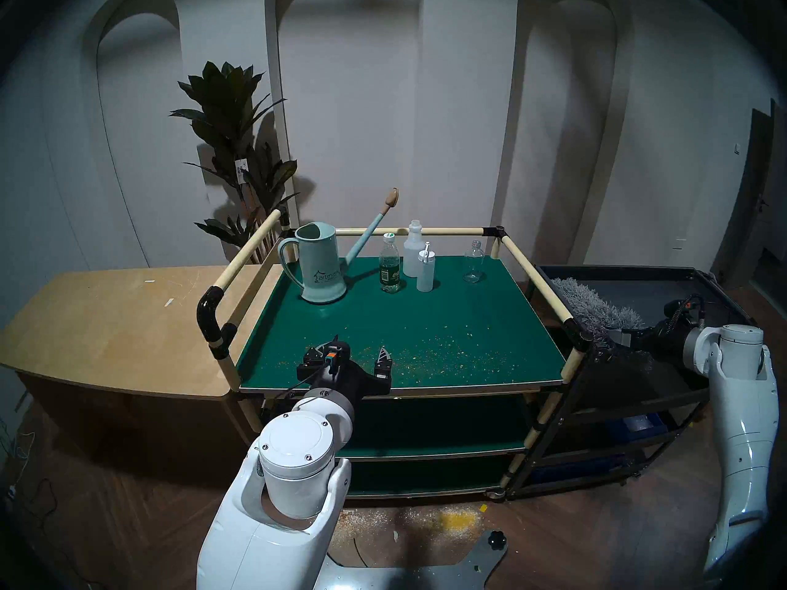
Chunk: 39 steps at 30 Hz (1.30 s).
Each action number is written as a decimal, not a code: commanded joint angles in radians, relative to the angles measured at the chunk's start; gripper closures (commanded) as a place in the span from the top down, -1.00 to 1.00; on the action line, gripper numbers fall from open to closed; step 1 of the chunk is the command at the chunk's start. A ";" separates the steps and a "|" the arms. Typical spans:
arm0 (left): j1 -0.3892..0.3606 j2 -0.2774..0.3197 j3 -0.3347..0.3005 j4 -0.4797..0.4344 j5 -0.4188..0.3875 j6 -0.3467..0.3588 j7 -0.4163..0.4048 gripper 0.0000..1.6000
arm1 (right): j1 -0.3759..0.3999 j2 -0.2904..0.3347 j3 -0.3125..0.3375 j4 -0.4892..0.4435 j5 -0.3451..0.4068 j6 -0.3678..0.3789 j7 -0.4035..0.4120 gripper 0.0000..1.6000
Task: Dust the shelf with the duster
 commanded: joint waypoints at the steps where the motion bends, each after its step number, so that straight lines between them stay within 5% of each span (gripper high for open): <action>1: -0.015 0.000 0.005 -0.024 -0.011 -0.013 0.031 1.00 | 0.058 0.003 -0.012 0.004 -0.016 -0.023 -0.044 1.00; 10: -0.012 0.002 -0.005 -0.023 -0.027 -0.016 0.040 1.00 | 0.043 -0.008 -0.036 -0.015 -0.045 0.020 -0.091 1.00; 21: 0.000 0.019 -0.028 -0.035 -0.051 -0.018 0.044 1.00 | 0.033 0.024 -0.090 -0.067 -0.069 0.174 -0.077 1.00; 30: 0.008 0.030 -0.041 -0.040 -0.065 -0.022 0.049 1.00 | 0.045 0.012 -0.109 -0.075 -0.088 0.189 -0.084 1.00; 33: 0.009 0.032 -0.044 -0.040 -0.070 -0.023 0.051 1.00 | 0.049 0.014 -0.118 -0.075 -0.093 0.196 -0.083 0.40; 36: 0.012 0.032 -0.051 -0.040 -0.076 -0.027 0.054 1.00 | 0.050 0.017 -0.126 -0.078 -0.100 0.213 -0.083 0.19; 37: 0.013 0.033 -0.053 -0.039 -0.078 -0.029 0.055 1.00 | 0.051 0.019 -0.128 -0.079 -0.102 0.217 -0.081 -0.01; 39: 0.015 0.033 -0.058 -0.035 -0.081 -0.033 0.058 1.00 | 0.046 0.026 -0.135 -0.083 -0.107 0.219 -0.076 -0.03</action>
